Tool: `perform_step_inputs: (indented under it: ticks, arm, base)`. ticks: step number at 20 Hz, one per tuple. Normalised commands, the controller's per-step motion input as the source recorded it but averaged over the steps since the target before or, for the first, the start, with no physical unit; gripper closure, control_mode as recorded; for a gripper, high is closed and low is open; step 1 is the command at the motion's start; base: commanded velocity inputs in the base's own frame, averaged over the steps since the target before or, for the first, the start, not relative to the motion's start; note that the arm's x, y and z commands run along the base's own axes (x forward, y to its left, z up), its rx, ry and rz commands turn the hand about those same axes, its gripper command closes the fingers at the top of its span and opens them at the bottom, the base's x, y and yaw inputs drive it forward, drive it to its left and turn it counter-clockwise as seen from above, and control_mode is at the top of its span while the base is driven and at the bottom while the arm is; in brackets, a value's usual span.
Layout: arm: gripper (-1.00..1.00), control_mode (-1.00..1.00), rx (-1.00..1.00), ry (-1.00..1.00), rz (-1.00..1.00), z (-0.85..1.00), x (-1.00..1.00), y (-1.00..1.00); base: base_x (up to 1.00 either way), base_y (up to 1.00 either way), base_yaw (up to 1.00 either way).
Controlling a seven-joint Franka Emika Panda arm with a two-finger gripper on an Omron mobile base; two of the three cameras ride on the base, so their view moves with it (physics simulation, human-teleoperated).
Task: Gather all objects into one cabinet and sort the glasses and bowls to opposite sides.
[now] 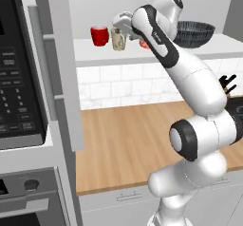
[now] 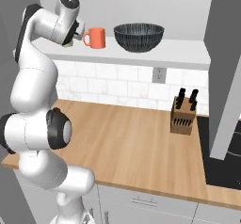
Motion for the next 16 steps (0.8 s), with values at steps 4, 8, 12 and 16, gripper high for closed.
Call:
perform_step_inputs:
  ticks: [4, 8, 12, 16]
  arm:
    - [-1.0, -1.0, 0.0, -0.11, 0.0, 0.06, -1.0, 0.04]
    - [-1.0, -1.0, 0.0, -0.06, 0.0, 0.19, -1.0, 0.07]
    - [-1.0, -1.0, 0.0, -0.08, 0.0, 0.11, -1.0, 0.0]
    - [-1.0, -1.0, 0.0, -0.1, 0.01, 0.0, -0.95, -0.1]
  base:
    - [0.0, 0.0, 0.0]
    - [0.0, 0.0, 0.0]
    - [0.0, 0.0, 0.0]
    - [0.0, 0.0, 0.0]
